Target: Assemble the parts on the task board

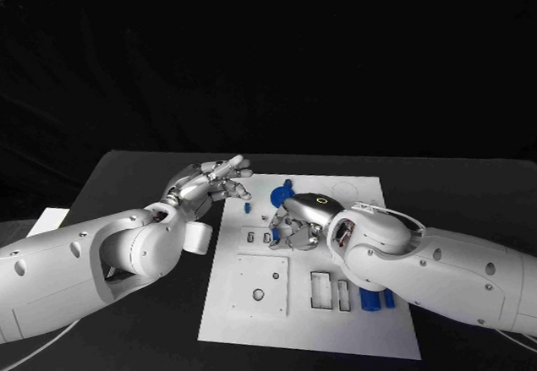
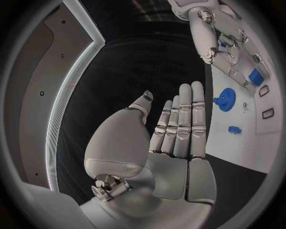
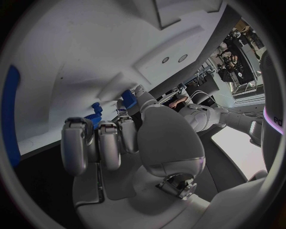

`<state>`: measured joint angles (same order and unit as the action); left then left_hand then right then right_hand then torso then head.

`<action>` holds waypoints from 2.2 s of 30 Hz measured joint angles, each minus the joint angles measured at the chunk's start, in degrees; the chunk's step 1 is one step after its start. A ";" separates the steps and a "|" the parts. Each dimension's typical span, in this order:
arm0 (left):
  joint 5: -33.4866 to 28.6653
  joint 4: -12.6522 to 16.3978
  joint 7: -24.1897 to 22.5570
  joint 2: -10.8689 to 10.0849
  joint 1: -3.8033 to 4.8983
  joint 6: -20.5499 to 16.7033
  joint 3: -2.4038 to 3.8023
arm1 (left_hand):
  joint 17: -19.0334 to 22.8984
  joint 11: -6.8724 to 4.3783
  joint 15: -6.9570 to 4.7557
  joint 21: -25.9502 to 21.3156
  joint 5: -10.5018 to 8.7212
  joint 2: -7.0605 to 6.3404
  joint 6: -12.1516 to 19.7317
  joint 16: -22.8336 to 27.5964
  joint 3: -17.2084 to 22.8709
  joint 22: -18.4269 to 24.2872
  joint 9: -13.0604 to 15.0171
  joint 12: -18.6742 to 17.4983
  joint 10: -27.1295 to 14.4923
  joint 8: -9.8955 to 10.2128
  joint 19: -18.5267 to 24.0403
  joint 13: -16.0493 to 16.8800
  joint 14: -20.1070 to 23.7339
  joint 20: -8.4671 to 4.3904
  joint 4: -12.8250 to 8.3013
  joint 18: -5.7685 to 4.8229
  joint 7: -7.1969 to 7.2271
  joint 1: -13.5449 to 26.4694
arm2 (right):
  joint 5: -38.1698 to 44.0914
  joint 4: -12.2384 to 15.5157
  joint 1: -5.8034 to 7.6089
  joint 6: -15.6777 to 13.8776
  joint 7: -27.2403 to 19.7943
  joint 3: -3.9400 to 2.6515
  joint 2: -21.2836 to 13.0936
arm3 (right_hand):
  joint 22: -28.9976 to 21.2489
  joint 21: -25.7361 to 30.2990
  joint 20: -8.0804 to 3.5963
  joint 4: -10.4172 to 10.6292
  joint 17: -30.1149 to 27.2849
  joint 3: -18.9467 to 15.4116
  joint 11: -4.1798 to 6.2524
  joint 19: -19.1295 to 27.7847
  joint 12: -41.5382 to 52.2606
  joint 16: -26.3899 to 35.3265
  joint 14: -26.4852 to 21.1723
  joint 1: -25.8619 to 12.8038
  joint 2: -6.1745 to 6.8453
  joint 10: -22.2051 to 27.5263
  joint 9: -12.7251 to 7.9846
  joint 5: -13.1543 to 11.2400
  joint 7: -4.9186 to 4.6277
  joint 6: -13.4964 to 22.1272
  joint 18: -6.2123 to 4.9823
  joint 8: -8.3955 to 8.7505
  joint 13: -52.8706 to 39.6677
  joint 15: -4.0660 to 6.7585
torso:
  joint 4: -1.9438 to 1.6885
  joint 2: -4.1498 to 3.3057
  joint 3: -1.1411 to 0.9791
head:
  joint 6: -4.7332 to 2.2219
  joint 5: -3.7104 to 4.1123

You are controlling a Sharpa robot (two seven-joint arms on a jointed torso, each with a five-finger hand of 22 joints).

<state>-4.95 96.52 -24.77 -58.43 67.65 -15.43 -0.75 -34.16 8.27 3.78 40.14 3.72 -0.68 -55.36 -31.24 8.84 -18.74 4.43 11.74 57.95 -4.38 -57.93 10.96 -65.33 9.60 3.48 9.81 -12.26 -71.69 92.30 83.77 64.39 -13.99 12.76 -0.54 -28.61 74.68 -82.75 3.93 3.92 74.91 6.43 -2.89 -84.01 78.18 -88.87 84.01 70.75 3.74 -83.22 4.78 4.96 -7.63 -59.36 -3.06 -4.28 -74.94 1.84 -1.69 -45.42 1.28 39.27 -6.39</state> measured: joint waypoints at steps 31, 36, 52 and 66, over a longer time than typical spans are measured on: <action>16.51 -2.79 20.67 0.05 1.77 4.00 -0.12 | -40.79 -7.00 -6.25 35.00 0.01 0.86 -4.68 -58.59 -8.32 -41.52 7.47 52.49 14.19 -12.41 -22.16 43.95 -18.72 -6.04 5.99 -3.56 6.52 8.02 | -31.65 8.78 5.75 -15.70 -21.90 -1.78 -19.59 | -2.69 1.64 1.32 4.86 0.04 -3.89 -1.12 0.52 -2.81 1.33 -0.19 2.57 -0.10 2.35 -0.34 2.81 -1.16 4.11 0.01 0.10 0.00 -1.03 | 0.64 1.02 -0.65 | -0.57 -0.86; 30.74 -4.01 34.36 1.74 5.21 10.89 0.03 | -40.79 -8.79 -7.59 37.99 -0.79 1.10 -2.94 -58.59 -14.11 -47.43 15.34 59.12 16.62 -22.01 -24.95 51.77 -18.62 -7.51 12.70 -4.85 8.51 9.47 | -40.15 9.03 8.32 -14.64 -22.75 -1.91 -24.81 | -2.78 1.65 1.32 4.86 0.03 -3.88 -1.12 0.52 -2.81 1.33 -0.19 2.57 -0.10 2.35 -0.32 3.03 -1.16 4.11 0.01 0.10 0.01 -1.03 | 0.83 1.69 -1.01 | -0.29 -1.25; 57.99 -6.46 60.12 9.46 13.23 22.40 -0.21 | -40.78 -10.53 -9.01 40.77 -0.79 3.28 1.82 -58.59 -20.55 -53.54 28.49 63.28 19.76 -34.74 -26.09 57.79 -18.64 -8.73 13.11 -6.25 10.61 9.08 | -47.77 6.12 9.62 -12.46 -22.56 -1.85 -28.61 | -3.33 2.01 1.10 4.93 0.02 -4.45 -0.91 0.73 -3.02 1.78 -0.19 2.57 -0.10 2.56 -0.26 4.16 -1.16 4.11 0.00 0.10 0.01 -1.03 | 1.33 3.02 -2.36 | 0.99 -2.44; 61.85 -16.88 64.02 20.89 14.48 26.91 -3.29 | -40.77 -10.42 -9.01 40.77 -0.79 3.99 4.30 -58.59 -21.50 -53.63 29.47 63.28 19.87 -34.39 -26.10 57.71 -18.64 -8.72 13.27 -6.25 10.03 8.97 | -48.21 4.74 9.65 -11.68 -21.81 -1.77 -28.10 | -3.62 2.22 1.10 4.77 0.01 -4.93 -0.91 0.73 -3.25 1.99 -0.19 3.02 -0.55 2.56 -0.27 5.58 -1.16 4.11 0.01 0.10 -0.01 -1.03 | 1.17 3.32 -2.64 | 1.86 -2.59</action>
<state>56.90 79.64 39.24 -37.54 82.13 11.48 -4.04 -74.93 -2.14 -5.23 80.92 2.93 3.31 -51.05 -89.83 -12.66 -72.37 33.90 75.01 77.82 -38.77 -84.02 68.67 -83.98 0.88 16.75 3.57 -2.23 -62.72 44.09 88.51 74.04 -25.67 -9.05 -2.31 -56.71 71.06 -80.53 5.03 8.69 74.93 1.50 -3.80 -83.27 74.93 -86.89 83.82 73.76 3.19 -80.66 4.51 10.54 -8.79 -55.26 -3.05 -4.18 -74.95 0.81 -0.52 -42.10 -1.36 41.13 -8.98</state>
